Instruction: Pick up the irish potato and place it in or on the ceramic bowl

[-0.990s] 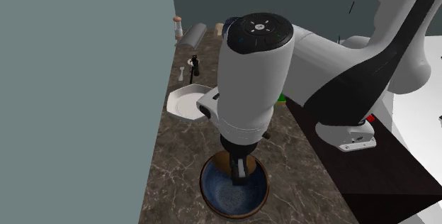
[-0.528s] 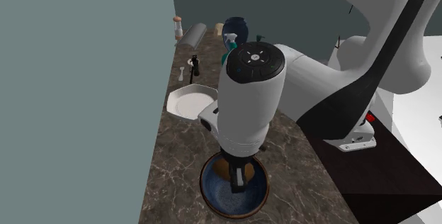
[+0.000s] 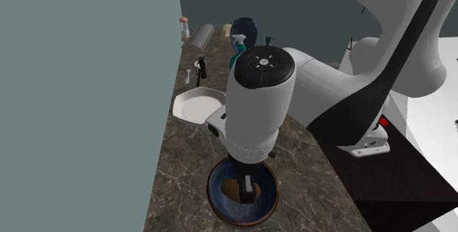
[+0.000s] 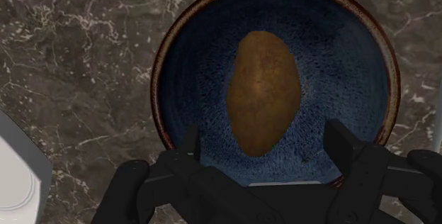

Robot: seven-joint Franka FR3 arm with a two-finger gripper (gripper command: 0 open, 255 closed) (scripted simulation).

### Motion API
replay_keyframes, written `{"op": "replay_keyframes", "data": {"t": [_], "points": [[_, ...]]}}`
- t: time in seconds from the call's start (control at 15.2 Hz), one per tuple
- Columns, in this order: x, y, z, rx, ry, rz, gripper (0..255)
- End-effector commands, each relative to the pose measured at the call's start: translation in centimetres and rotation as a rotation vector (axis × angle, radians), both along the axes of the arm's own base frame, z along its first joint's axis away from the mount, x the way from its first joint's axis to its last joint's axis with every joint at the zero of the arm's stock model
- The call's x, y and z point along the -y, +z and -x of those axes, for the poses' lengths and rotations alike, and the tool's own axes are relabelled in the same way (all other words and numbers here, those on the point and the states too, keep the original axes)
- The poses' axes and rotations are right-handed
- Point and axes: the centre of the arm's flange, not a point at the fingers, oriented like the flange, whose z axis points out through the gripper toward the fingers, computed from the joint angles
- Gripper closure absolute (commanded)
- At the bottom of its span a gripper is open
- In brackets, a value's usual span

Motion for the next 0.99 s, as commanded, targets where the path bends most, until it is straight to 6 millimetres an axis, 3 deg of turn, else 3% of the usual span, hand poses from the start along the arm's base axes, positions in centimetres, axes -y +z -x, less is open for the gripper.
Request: {"op": "replay_keyframes", "data": {"t": [0.0,0.2,0.46,0.92], "points": [[0.0,0.0,0.0,0.0,0.0,0.0,0],[0.0,0.0,0.0,0.0,0.0,0.0,0],[-0.7,4.9,0.1,0.0,0.0,0.0,0],[-0.7,4.9,0.1,0.0,0.0,0.0,0]]}}
